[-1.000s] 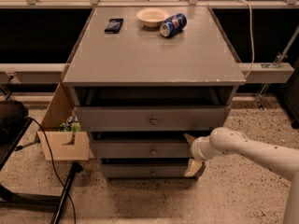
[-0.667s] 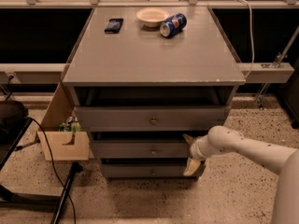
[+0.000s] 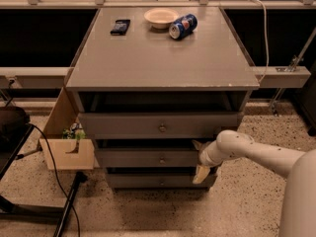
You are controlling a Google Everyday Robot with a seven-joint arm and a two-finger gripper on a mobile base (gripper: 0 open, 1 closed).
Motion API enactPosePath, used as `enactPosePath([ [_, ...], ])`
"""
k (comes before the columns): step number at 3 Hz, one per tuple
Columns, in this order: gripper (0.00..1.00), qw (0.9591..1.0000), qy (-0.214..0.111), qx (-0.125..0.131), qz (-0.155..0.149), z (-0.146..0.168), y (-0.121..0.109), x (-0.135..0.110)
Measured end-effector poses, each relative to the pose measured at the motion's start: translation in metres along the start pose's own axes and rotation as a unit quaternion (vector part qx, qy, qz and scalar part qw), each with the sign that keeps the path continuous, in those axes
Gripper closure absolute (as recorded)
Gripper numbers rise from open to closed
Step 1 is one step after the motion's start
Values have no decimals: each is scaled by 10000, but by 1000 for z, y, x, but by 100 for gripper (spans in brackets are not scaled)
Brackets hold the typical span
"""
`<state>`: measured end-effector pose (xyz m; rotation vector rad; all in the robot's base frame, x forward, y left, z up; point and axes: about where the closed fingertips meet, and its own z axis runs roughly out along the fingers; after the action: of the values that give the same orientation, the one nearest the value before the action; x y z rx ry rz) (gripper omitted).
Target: Open middle drawer
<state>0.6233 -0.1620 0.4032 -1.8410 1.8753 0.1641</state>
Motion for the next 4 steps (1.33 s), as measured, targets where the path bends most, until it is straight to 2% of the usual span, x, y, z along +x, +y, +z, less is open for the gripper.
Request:
enactPosePath([
  [2, 0, 9991, 187, -316, 190, 9, -2, 2],
  [4, 0, 9950, 432, -709, 550, 12, 4, 11],
])
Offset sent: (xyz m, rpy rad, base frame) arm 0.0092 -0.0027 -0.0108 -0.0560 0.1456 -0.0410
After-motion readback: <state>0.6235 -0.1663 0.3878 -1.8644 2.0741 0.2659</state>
